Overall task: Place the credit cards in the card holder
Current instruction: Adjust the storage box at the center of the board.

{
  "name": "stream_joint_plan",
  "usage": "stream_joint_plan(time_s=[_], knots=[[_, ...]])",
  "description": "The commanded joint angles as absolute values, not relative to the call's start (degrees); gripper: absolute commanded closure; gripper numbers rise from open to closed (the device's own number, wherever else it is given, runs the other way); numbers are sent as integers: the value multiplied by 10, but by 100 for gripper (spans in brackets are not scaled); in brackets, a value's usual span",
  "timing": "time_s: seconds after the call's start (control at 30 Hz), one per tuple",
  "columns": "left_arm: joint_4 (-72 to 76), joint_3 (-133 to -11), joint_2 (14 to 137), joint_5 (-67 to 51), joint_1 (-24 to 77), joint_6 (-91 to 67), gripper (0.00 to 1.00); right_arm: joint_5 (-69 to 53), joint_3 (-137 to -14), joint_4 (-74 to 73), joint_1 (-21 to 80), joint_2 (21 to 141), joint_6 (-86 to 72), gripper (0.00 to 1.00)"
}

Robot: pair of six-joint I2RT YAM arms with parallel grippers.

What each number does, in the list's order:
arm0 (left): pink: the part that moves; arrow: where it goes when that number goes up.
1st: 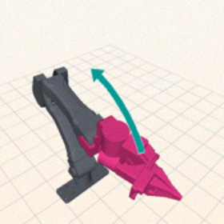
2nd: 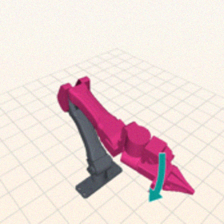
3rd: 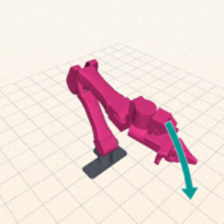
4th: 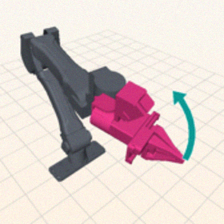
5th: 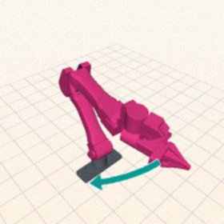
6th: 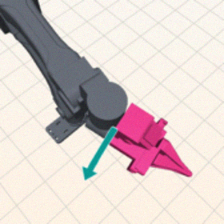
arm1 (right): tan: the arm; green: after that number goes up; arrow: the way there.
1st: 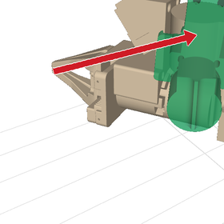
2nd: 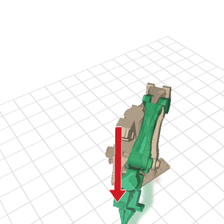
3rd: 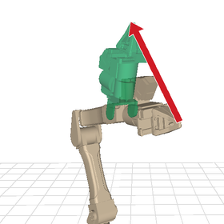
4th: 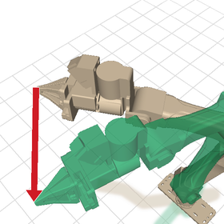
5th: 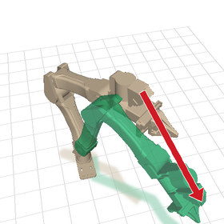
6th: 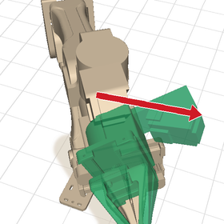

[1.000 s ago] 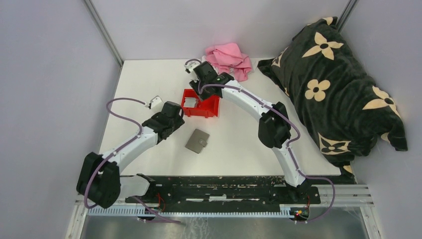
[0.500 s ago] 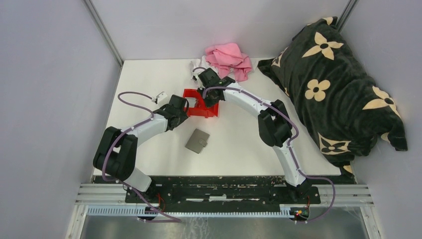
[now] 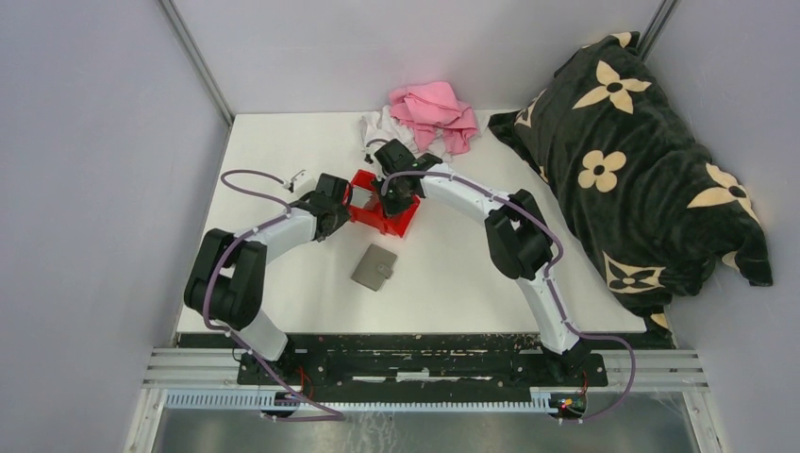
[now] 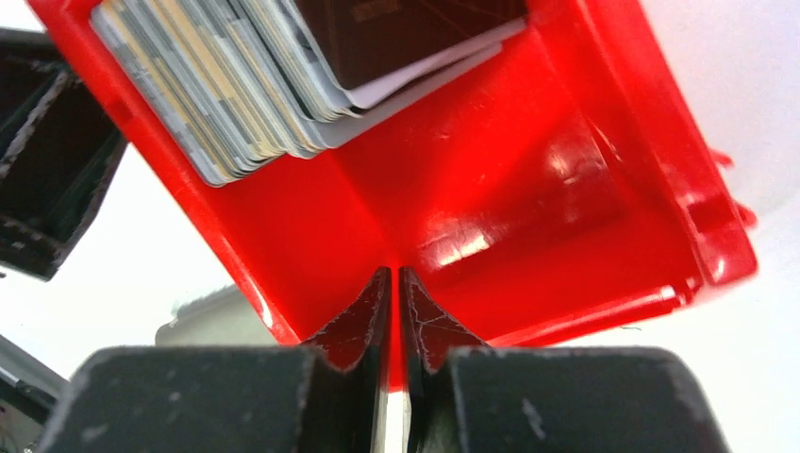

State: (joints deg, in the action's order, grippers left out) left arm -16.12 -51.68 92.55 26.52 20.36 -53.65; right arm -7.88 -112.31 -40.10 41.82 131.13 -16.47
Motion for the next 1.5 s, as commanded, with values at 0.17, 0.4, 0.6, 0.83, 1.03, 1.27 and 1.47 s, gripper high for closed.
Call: stream_joint_plan(time_s=[0.17,0.4,0.6,0.83,1.03,1.27,1.47], knots=[[-132,-566,948,270,194,-509,36,-105,-1148,-403,455,1294,-183,89],[-134,-570,951,266,194,-513,35,-36,-1187,-436,453,1288,-141,75],[-138,-557,925,265,193,-520,35,-18,-1221,-422,441,1272,-115,48],[-137,-542,894,260,191,-530,35,-51,-1296,-425,429,1317,-105,36],[-137,-524,877,246,185,-550,35,-104,-1344,-413,414,1361,-127,34],[-106,-483,852,208,174,-589,36,-145,-1371,-396,406,1402,-153,35],[-94,-472,847,188,163,-601,36,-168,-1391,-387,394,1434,-172,35]])
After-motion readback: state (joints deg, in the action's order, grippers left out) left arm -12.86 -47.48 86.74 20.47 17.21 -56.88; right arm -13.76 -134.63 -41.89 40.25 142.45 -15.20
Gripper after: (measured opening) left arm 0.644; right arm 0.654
